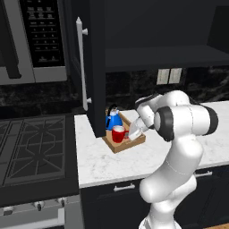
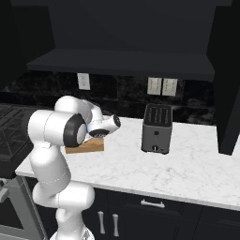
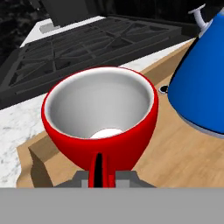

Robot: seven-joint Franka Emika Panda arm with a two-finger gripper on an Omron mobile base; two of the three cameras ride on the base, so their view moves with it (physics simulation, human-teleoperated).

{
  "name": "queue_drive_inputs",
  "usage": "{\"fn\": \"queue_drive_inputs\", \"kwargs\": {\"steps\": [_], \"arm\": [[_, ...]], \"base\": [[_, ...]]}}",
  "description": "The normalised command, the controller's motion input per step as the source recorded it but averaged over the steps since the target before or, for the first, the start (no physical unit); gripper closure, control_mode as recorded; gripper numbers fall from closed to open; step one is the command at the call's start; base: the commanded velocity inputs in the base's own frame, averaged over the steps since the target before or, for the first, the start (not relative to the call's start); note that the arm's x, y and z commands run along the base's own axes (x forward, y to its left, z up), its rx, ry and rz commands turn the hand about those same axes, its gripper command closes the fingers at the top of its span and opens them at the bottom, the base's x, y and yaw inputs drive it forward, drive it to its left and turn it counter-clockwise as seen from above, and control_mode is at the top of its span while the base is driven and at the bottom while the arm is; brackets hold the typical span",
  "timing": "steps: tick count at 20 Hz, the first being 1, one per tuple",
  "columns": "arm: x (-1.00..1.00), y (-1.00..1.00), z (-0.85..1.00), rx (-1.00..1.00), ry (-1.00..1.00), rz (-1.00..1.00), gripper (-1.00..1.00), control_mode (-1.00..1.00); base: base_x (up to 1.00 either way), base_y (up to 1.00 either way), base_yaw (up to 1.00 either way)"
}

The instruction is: Pick the kettle from the counter and place it on the tray. Then pick the mug from the cabinet and place it on the tray. Then close the cabinet doors.

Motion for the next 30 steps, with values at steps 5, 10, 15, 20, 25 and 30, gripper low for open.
{"fn": "queue_drive_inputs", "kwargs": {"steps": [5,10,15,20,25,30], "arm": [[0.05,0.14,-0.05,0.0,0.0,0.03,-1.0,-1.0],[-0.05,0.05,0.08,0.0,0.0,0.0,-1.0,-1.0],[-0.12,0.0,0.21,0.0,-0.11,0.0,-1.0,-1.0],[-0.39,-0.06,0.54,0.0,-0.05,-0.06,-1.0,-1.0],[-0.59,-0.51,0.87,0.0,0.29,-0.37,-1.0,-1.0],[-0.22,-0.76,0.93,-0.04,0.55,-0.5,-1.0,-1.0]], "base": [[0.0,0.0,0.0],[0.0,0.0,0.0],[0.0,0.0,0.0],[0.0,0.0,0.0],[0.0,0.0,0.0],[0.0,0.0,0.0]]}}
